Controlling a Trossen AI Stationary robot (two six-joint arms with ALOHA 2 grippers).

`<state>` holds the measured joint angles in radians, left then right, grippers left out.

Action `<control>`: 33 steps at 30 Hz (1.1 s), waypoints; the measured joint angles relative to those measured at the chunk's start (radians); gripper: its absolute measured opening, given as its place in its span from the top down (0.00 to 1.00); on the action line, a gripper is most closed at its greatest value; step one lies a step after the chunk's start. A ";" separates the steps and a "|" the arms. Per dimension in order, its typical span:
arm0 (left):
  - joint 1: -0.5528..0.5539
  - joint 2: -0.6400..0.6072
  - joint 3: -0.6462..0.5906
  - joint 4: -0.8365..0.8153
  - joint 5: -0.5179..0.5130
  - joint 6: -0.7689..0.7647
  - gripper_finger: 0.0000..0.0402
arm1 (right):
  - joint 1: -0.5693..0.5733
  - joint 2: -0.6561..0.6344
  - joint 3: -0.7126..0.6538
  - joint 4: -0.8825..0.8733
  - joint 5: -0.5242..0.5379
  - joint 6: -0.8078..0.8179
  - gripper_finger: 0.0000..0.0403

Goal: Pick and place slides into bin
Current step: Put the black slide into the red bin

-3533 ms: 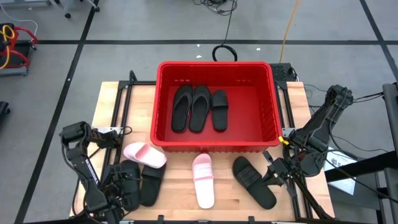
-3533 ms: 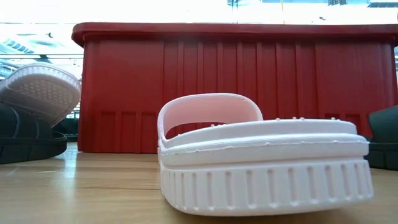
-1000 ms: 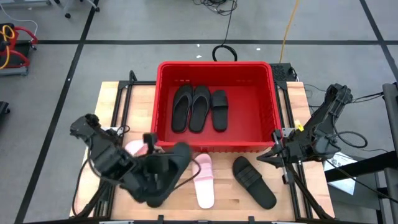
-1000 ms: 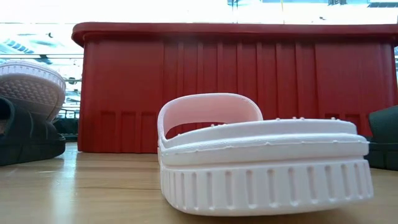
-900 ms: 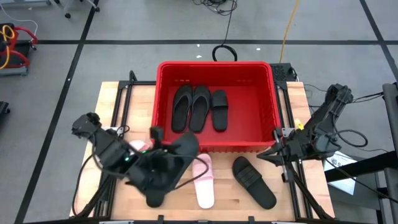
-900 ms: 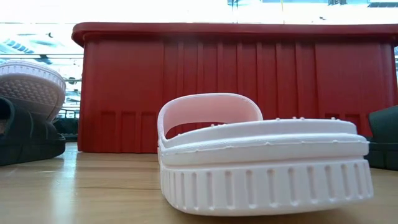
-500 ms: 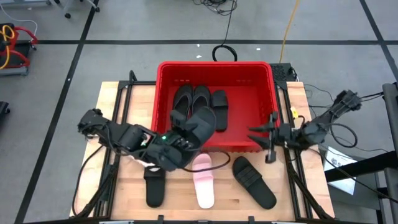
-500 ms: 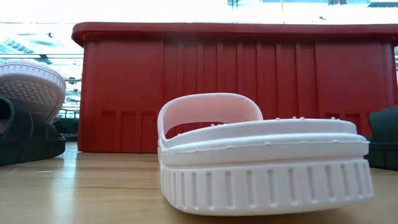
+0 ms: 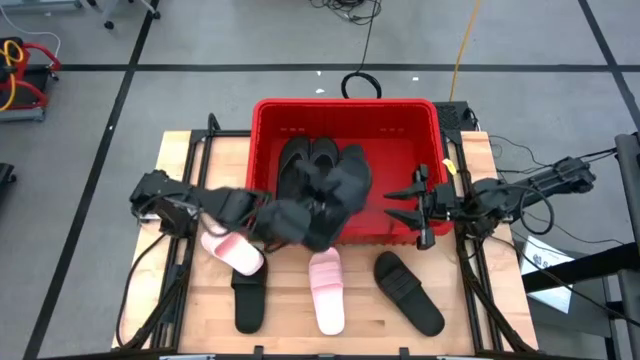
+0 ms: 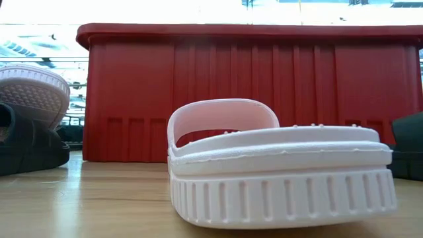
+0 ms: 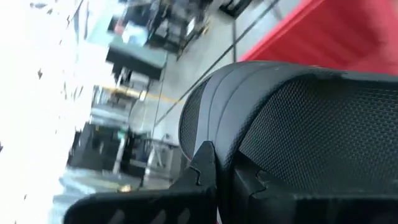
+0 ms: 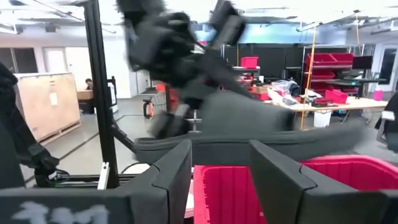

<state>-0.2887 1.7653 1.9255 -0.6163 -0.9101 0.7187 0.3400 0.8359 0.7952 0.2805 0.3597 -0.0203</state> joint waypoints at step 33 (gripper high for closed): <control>0.406 0.301 0.061 0.387 0.154 -0.060 1.00 | -0.025 -0.216 0.000 -0.346 0.467 -0.356 0.62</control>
<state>0.1170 2.0662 1.9865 -0.2292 -0.7566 0.6583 0.3152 0.6202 0.7948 -0.0652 0.8267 -0.3759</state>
